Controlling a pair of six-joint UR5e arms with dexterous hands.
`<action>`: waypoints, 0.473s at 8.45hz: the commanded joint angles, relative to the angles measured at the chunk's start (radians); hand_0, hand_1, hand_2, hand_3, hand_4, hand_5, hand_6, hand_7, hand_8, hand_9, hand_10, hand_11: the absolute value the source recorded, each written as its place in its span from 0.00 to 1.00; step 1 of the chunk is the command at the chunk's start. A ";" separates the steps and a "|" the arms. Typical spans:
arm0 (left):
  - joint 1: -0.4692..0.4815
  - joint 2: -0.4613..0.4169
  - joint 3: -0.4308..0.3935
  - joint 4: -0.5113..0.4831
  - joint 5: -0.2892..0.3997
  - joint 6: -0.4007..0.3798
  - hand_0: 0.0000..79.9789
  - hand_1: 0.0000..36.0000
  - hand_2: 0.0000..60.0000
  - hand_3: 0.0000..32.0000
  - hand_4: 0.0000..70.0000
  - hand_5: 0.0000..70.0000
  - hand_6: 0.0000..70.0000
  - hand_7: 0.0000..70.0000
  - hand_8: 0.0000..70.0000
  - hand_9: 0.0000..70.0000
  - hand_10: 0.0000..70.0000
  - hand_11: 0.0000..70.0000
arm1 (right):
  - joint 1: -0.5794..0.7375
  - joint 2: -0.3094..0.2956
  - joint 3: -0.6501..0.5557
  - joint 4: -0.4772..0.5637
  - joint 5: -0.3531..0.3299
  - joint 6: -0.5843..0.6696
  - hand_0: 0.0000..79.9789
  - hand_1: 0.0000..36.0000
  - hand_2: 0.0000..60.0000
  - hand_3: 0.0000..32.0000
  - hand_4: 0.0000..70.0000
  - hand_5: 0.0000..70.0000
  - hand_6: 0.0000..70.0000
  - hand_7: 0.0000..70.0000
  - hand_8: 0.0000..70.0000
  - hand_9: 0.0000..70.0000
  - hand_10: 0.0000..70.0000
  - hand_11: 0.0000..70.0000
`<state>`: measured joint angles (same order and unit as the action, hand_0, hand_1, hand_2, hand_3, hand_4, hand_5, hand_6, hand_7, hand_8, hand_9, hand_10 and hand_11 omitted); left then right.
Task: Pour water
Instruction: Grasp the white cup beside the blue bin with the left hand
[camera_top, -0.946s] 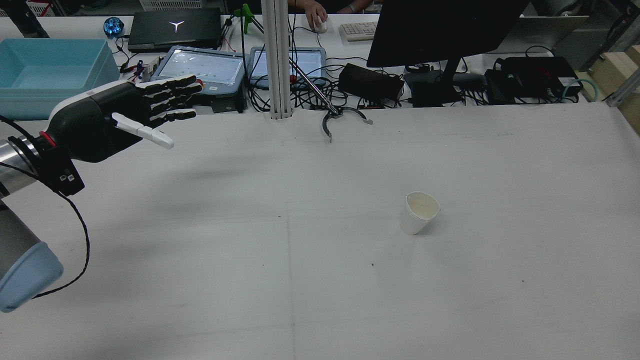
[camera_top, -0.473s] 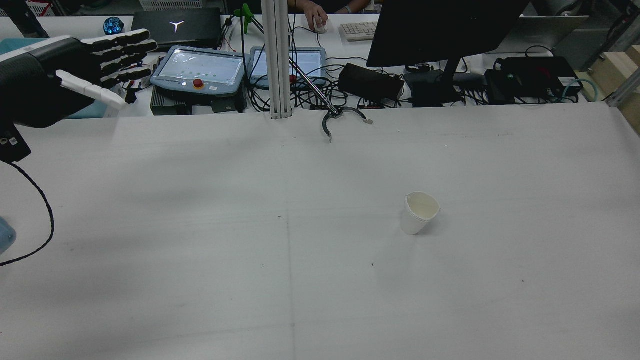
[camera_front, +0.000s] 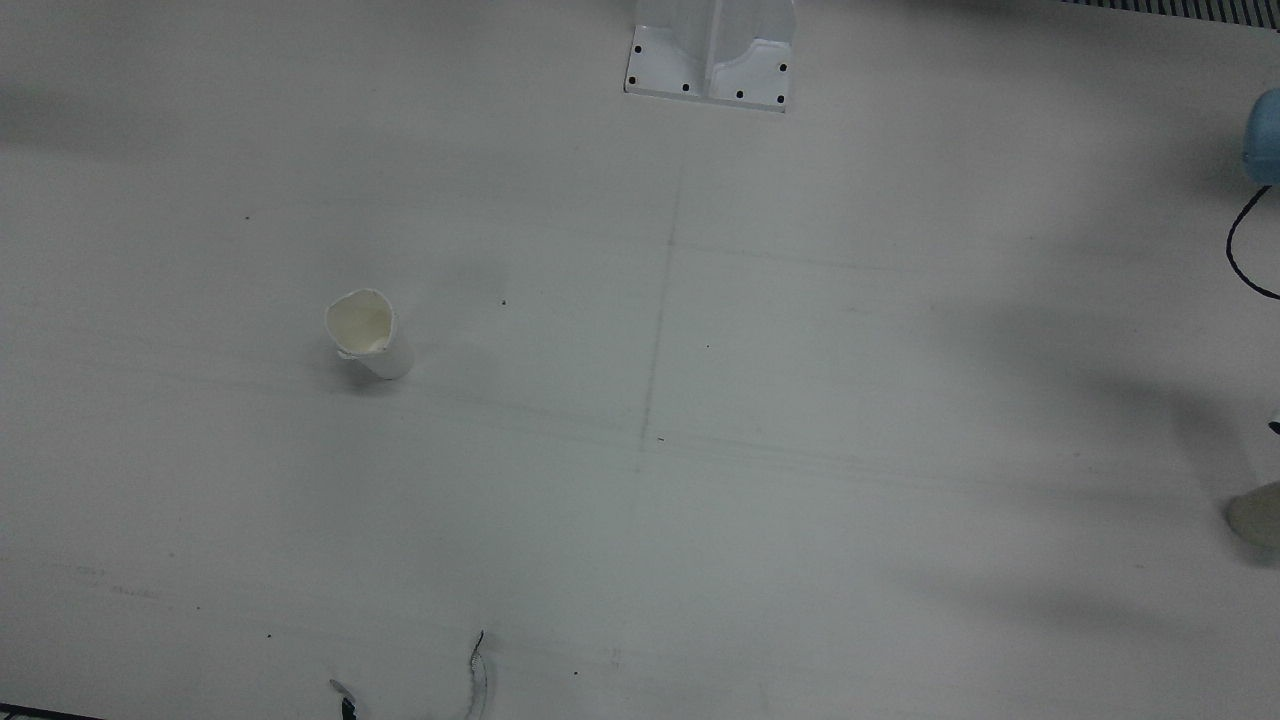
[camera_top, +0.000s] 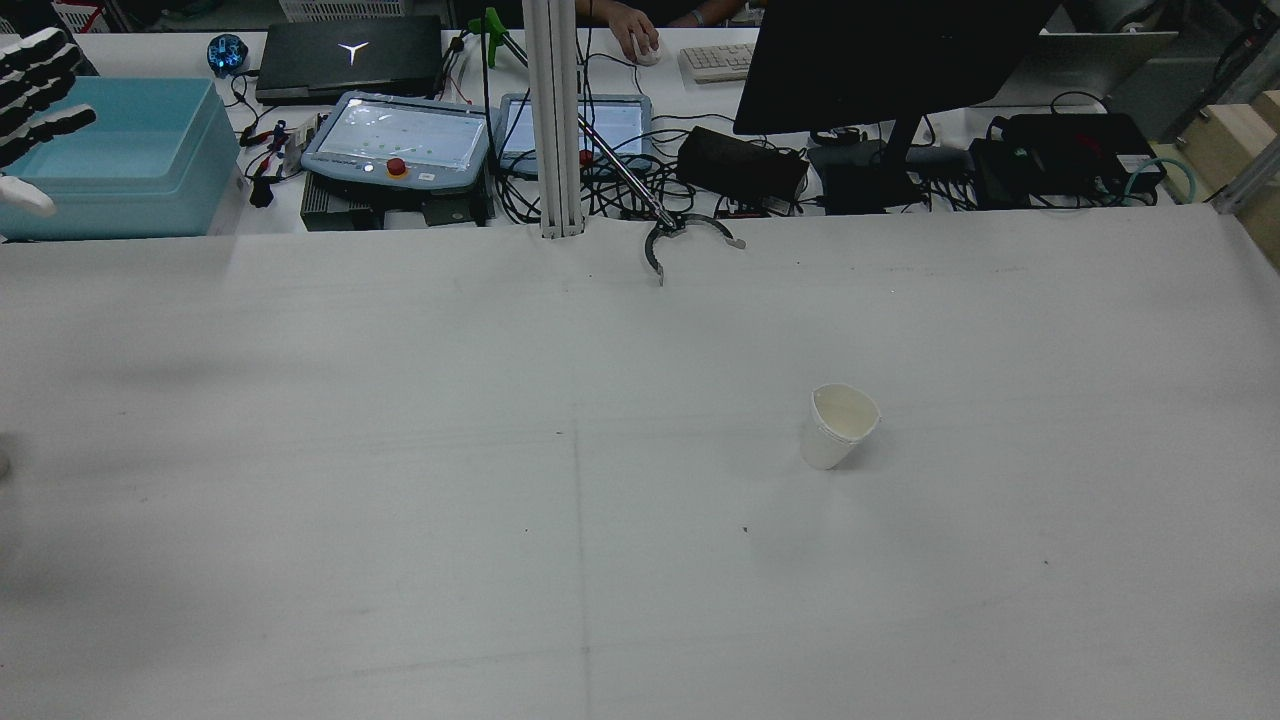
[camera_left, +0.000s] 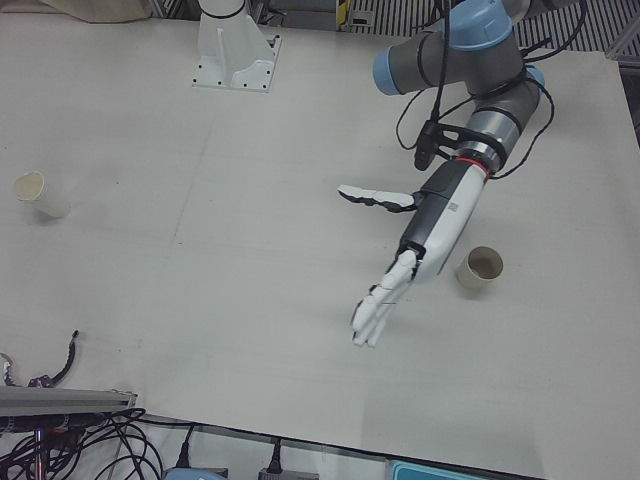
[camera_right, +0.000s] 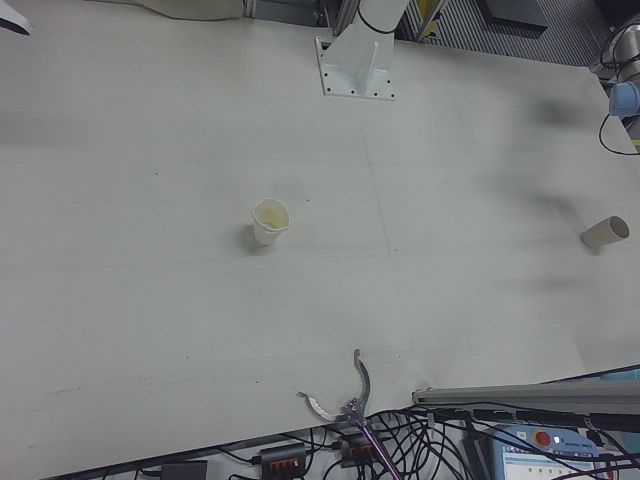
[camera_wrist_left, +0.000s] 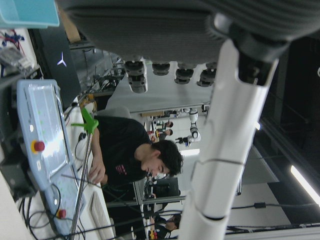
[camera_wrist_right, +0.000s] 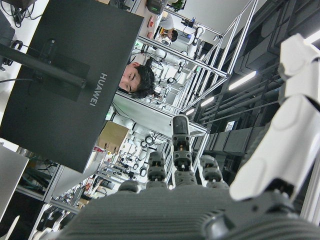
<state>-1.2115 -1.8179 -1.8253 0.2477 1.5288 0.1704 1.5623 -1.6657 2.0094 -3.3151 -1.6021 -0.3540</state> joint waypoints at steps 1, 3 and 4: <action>-0.028 0.338 0.010 -0.320 -0.183 0.228 0.84 0.45 0.00 0.04 0.11 0.00 0.04 0.00 0.03 0.00 0.07 0.13 | -0.030 -0.006 -0.056 0.000 -0.001 -0.002 0.54 0.31 0.39 0.00 0.06 0.12 0.46 0.39 0.21 0.22 0.00 0.00; -0.028 0.357 0.185 -0.453 -0.184 0.215 0.70 0.29 0.00 0.00 0.18 0.00 0.07 0.00 0.02 0.00 0.07 0.12 | -0.045 0.013 -0.083 0.000 -0.001 -0.003 0.54 0.31 0.40 0.00 0.07 0.12 0.48 0.41 0.22 0.23 0.00 0.00; -0.026 0.443 0.195 -0.500 -0.164 0.219 0.72 0.29 0.00 0.00 0.21 0.00 0.08 0.00 0.02 0.00 0.06 0.12 | -0.045 0.026 -0.099 0.002 0.001 -0.003 0.54 0.31 0.40 0.00 0.08 0.12 0.48 0.41 0.22 0.23 0.00 0.00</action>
<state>-1.2387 -1.4876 -1.6958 -0.1486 1.3534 0.3789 1.5244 -1.6618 1.9377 -3.3150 -1.6030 -0.3570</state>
